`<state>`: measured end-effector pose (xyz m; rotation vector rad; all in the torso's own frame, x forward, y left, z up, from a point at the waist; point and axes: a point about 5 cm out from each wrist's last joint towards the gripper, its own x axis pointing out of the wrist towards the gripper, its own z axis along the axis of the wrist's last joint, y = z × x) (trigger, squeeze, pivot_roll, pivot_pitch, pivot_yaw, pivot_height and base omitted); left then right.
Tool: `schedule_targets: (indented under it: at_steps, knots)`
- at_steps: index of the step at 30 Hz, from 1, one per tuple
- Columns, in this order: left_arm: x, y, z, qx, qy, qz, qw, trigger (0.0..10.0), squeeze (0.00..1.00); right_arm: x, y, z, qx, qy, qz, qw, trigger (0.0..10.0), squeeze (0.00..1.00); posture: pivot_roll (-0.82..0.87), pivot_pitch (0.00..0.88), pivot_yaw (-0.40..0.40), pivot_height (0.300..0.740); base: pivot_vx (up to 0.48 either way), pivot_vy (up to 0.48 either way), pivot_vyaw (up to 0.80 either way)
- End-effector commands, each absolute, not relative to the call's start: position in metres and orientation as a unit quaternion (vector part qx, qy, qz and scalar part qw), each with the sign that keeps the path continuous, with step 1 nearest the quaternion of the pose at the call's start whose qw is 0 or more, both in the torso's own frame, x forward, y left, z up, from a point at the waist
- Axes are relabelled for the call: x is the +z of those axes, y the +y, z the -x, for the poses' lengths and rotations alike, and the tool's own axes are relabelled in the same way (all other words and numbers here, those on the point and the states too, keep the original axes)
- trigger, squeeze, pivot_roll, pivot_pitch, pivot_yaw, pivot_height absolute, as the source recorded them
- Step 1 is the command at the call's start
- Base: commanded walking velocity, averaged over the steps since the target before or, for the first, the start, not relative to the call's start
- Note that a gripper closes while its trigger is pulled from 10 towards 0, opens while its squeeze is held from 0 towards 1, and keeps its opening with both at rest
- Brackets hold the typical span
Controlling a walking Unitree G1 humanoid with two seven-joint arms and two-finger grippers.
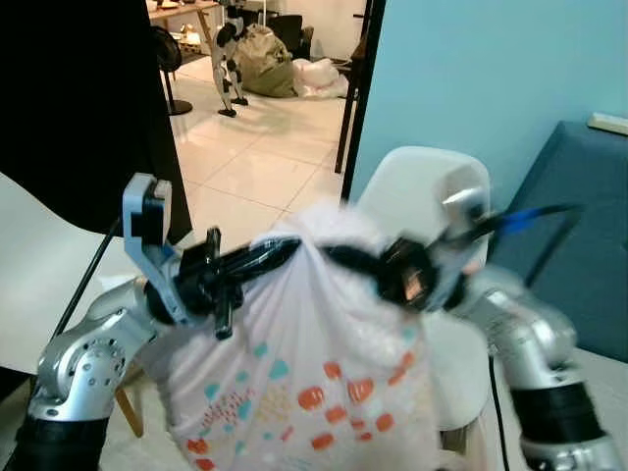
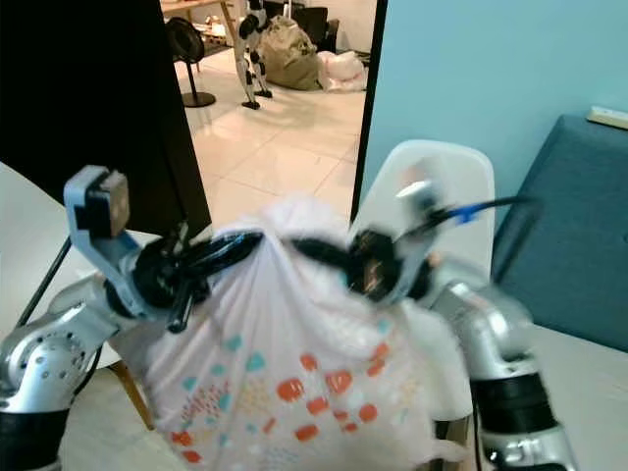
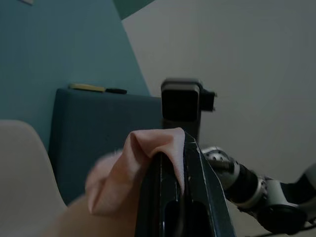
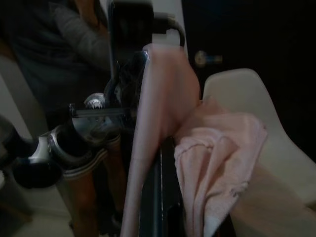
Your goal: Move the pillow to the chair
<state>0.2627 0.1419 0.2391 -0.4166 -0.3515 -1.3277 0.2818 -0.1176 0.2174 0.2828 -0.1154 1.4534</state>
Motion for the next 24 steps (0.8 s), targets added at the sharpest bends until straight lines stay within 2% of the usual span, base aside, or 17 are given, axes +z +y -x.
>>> schedule_targets:
  at_steps: [1,4,5,6,7,9,10,11,12,20,22,24]
  knots:
    - [0.254,0.145,-0.265,-0.599,-0.208,0.198,0.748,0.0,0.0,0.243,-0.118,-0.277,0.675,-0.115,-0.17,0.709,0.0,0.0,0.03,0.0,-0.029,0.74,0.0,0.0,0.0]
    - [0.257,0.146,-0.267,-0.589,-0.218,0.205,0.751,0.0,0.0,0.25,-0.118,-0.277,0.671,-0.136,-0.182,0.706,0.0,0.0,0.03,0.0,-0.029,0.74,0.0,0.0,0.0]
    - [0.257,0.145,-0.268,-0.585,-0.22,0.209,0.752,0.0,0.0,0.246,-0.116,-0.28,0.664,-0.133,-0.175,0.715,2.2,0.0,0.03,0.0,-0.03,0.74,0.0,0.0,0.0]
    - [0.257,0.145,-0.269,-0.583,-0.221,0.211,0.753,0.0,0.0,0.243,-0.115,-0.281,0.66,-0.129,-0.169,0.721,2.2,0.0,0.03,0.0,-0.03,0.74,0.0,0.0,0.0]
    - [0.256,0.144,-0.269,-0.581,-0.221,0.212,0.754,0.0,0.0,0.241,-0.113,-0.282,0.657,-0.129,-0.167,0.724,10.0,0.0,0.03,0.0,-0.029,0.74,0.0,0.0,0.0]
    - [0.256,0.143,-0.27,-0.578,-0.222,0.215,0.755,0.0,0.0,0.242,-0.112,-0.282,0.652,-0.139,-0.181,0.723,10.0,0.0,0.04,0.0,-0.028,0.74,0.0,0.0,0.0]
    - [0.255,0.142,-0.27,-0.576,-0.223,0.217,0.756,0.0,0.0,0.244,-0.113,-0.282,0.648,-0.148,-0.195,0.721,10.0,0.6,0.04,0.0,-0.028,0.74,0.0,0.0,0.0]
    - [0.255,0.142,-0.27,-0.576,-0.223,0.217,0.756,0.0,0.0,0.244,-0.113,-0.282,0.648,-0.148,-0.195,0.721,10.0,0.6,0.04,0.0,-0.028,0.74,0.0,0.0,0.0]
    - [0.255,0.142,-0.271,-0.573,-0.224,0.22,0.757,0.0,0.0,0.246,-0.114,-0.284,0.641,-0.155,-0.208,0.722,10.0,1.0,0.04,0.0,-0.029,0.74,0.0,0.0,0.0]
    - [0.258,0.139,-0.274,-0.56,-0.236,0.234,0.759,0.0,0.0,0.244,-0.121,-0.297,0.59,-0.161,-0.236,0.755,10.0,1.0,0.04,0.0,-0.028,0.74,0.0,0.0,0.0]
    - [0.259,0.137,-0.276,-0.555,-0.241,0.24,0.759,0.0,0.0,0.238,-0.125,-0.305,0.559,-0.155,-0.242,0.778,10.0,1.0,0.03,0.0,-0.026,0.74,0.0,0.0,0.0]
    - [0.259,0.137,-0.276,-0.554,-0.242,0.241,0.759,0.0,0.0,0.234,-0.124,-0.306,0.556,-0.147,-0.232,0.784,10.0,1.0,0.03,0.0,-0.026,0.74,0.0,0.0,0.0]
